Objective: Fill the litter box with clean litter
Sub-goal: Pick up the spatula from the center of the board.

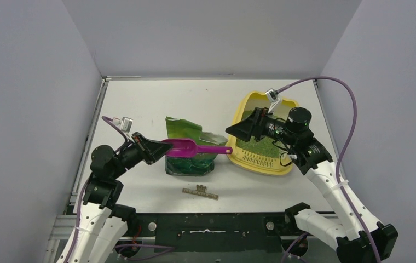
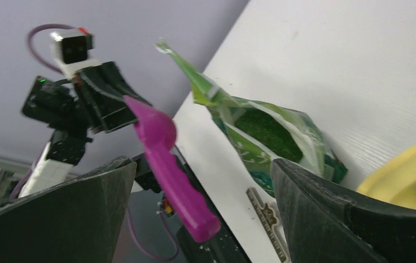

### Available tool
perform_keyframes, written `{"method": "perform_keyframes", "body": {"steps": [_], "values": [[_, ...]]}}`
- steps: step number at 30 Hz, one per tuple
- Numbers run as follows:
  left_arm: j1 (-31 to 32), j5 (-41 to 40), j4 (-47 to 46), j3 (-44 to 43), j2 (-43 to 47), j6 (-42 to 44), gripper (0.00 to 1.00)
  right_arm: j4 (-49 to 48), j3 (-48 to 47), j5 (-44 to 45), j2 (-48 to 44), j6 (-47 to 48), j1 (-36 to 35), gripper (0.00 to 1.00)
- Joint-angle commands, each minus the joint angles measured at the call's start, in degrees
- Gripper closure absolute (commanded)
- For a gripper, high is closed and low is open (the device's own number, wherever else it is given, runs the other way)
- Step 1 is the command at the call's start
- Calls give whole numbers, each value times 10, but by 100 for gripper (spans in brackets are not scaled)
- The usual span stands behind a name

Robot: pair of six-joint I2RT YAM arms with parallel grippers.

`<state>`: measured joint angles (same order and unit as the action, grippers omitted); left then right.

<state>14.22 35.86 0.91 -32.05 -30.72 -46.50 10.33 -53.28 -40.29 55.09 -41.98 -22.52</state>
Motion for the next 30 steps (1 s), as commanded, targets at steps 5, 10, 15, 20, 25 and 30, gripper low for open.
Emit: {"method": "perform_keyframes", "body": {"steps": [5,10,15,20,25,30], "values": [[3,-29,-139,40,-3,-111,100,-231,20,-158,19,-76,4,0],[2,-30,-182,52,-3,-141,100,-291,30,-171,47,-116,-3,0],[2,-57,-193,70,6,-150,100,-279,29,-160,59,-129,-5,0],[3,-65,-225,84,1,-164,100,-275,27,-147,65,-122,-14,0],[2,-74,-246,94,-1,-182,100,-253,12,-154,91,-98,-46,0],[3,-63,-263,96,-8,-194,100,-268,2,-148,110,-93,-83,8]]}}
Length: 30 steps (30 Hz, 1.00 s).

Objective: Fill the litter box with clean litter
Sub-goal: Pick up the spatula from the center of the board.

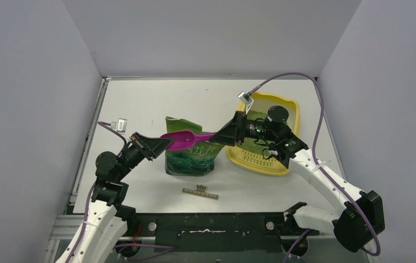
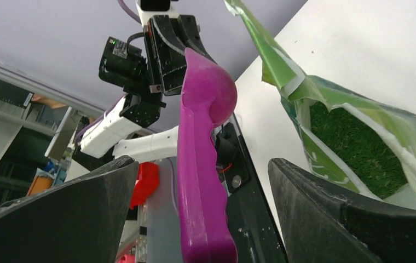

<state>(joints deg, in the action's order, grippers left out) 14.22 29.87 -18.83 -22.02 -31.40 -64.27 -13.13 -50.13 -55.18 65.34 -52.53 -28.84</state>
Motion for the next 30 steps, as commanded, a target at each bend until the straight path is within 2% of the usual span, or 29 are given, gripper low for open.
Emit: {"method": "perform_keyframes", "body": {"steps": [1,5,8,13,16,19,25,27,30], "values": [[4,-2,-61,-5,1,-15,100,-32,-35,1,9,15,-22,10],[3,-1,-15,-16,5,7,100,2,-52,8,6,42,-17,19],[3,4,-14,-18,1,8,100,10,-58,1,10,50,-12,27],[3,5,-25,-21,-6,9,100,-23,-55,-19,16,20,-6,37],[3,-7,-30,-18,-5,6,100,-37,-55,-26,19,9,-6,47],[3,-9,-44,-15,-7,-1,100,-40,-52,-27,17,8,-6,52],[3,-5,-62,-11,-11,-13,100,-40,-52,-31,19,13,-18,52],[4,-7,-63,-10,-10,-15,100,-42,-56,-34,21,12,-22,61],[4,0,-64,-8,-10,-18,100,-78,-44,-19,7,-10,-23,66]]}}
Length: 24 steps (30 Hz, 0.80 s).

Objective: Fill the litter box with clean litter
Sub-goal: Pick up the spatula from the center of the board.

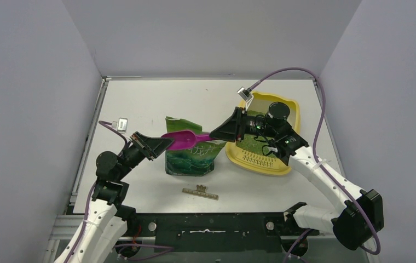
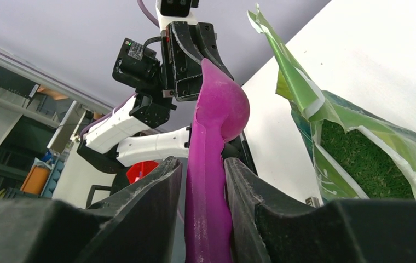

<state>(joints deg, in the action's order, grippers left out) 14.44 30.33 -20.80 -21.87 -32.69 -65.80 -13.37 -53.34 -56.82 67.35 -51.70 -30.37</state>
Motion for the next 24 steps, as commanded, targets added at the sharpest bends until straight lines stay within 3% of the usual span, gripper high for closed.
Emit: {"method": "perform_keyframes", "body": {"steps": [1,10,14,18,24], "values": [[1,-3,-47,-8,4,-5,100,-79,-13,-7,-14,-21,-10,66],[1,-7,-45,-1,15,-9,100,-61,-18,5,-17,-13,-13,62],[1,-7,-47,1,16,-10,100,-58,-15,6,-17,-12,-16,67],[1,-4,-49,0,14,-5,100,-47,-20,1,-13,-2,-22,61],[1,3,-60,-6,2,3,100,-23,-35,3,-5,19,-34,64]]}}
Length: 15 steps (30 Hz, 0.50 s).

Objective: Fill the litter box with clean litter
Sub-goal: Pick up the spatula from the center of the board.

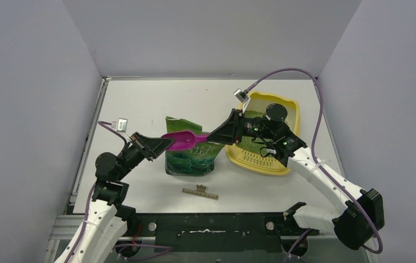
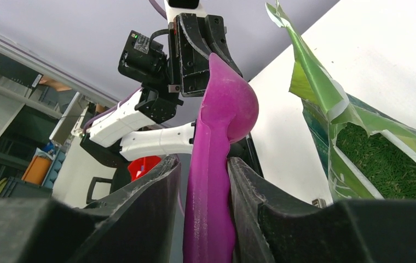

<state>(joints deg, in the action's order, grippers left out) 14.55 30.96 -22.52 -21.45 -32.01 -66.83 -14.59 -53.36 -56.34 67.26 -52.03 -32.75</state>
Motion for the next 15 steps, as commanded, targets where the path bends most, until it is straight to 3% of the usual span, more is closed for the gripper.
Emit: {"method": "perform_keyframes", "body": {"steps": [1,4,9,15], "values": [[0,-5,-44,-10,-4,13,100,-7,-35,0,-3,26,-11,65],[0,-2,-40,-11,-6,13,100,2,-37,3,-4,37,-11,72],[0,5,-37,-12,-9,15,100,9,-43,-2,-4,46,-11,96],[0,11,-34,-15,-19,18,100,10,-44,-10,-10,48,-11,99]]}}
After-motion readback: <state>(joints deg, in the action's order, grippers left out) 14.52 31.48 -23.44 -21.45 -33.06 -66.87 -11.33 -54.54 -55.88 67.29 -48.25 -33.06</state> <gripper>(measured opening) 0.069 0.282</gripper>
